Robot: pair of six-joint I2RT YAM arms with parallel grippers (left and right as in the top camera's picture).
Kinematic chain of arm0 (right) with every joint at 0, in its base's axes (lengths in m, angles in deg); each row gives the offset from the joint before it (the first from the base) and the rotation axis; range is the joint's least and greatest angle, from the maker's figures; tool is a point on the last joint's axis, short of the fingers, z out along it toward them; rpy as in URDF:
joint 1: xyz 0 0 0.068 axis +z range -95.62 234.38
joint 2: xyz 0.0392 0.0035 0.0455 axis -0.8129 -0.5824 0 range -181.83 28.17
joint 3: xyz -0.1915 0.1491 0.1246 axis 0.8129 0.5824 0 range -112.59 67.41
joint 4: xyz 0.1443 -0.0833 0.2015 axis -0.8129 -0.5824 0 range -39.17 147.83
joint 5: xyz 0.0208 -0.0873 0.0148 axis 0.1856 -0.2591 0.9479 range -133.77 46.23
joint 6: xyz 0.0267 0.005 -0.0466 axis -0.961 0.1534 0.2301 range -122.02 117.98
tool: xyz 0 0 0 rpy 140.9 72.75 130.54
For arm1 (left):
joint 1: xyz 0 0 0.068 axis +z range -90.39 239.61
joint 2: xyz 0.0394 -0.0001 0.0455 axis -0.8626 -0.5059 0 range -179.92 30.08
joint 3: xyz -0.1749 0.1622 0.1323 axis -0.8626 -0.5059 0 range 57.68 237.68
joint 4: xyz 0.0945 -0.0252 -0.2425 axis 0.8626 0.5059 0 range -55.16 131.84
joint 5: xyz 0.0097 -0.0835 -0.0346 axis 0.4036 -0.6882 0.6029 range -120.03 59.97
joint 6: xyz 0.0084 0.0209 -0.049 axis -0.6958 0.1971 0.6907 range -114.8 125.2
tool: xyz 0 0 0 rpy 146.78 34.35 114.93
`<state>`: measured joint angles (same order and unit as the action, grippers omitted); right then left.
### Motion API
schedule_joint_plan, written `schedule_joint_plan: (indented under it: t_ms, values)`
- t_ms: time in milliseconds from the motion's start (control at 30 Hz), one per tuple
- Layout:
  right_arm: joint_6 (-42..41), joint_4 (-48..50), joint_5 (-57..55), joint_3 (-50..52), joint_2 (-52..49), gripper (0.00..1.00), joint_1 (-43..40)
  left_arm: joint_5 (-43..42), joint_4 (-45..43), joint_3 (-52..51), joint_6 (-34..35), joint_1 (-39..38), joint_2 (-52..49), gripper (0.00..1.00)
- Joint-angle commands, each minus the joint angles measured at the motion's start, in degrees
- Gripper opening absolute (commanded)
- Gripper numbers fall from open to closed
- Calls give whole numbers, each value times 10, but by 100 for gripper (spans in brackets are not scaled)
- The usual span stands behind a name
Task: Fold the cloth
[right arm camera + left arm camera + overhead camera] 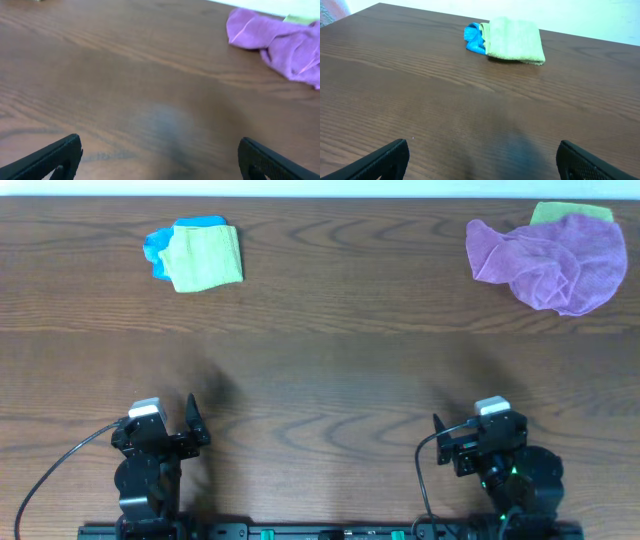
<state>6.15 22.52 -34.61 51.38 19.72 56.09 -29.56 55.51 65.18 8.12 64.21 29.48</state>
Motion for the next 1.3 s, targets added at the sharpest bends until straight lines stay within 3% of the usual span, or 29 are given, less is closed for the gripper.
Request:
schedule_joint_plan:
  t_ms: [0, 433, 1267]
  values:
    - [2, 0, 7, 19, 15, 99, -3, 10, 3, -12, -8, -2, 3, 95]
    - [0, 4, 7, 71, 63, 99, -2, 10, 3, -12, -8, -2, 3, 95]
    - [0, 2, 1, 71, 82, 99, -2, 10, 3, -12, -8, -2, 3, 95]
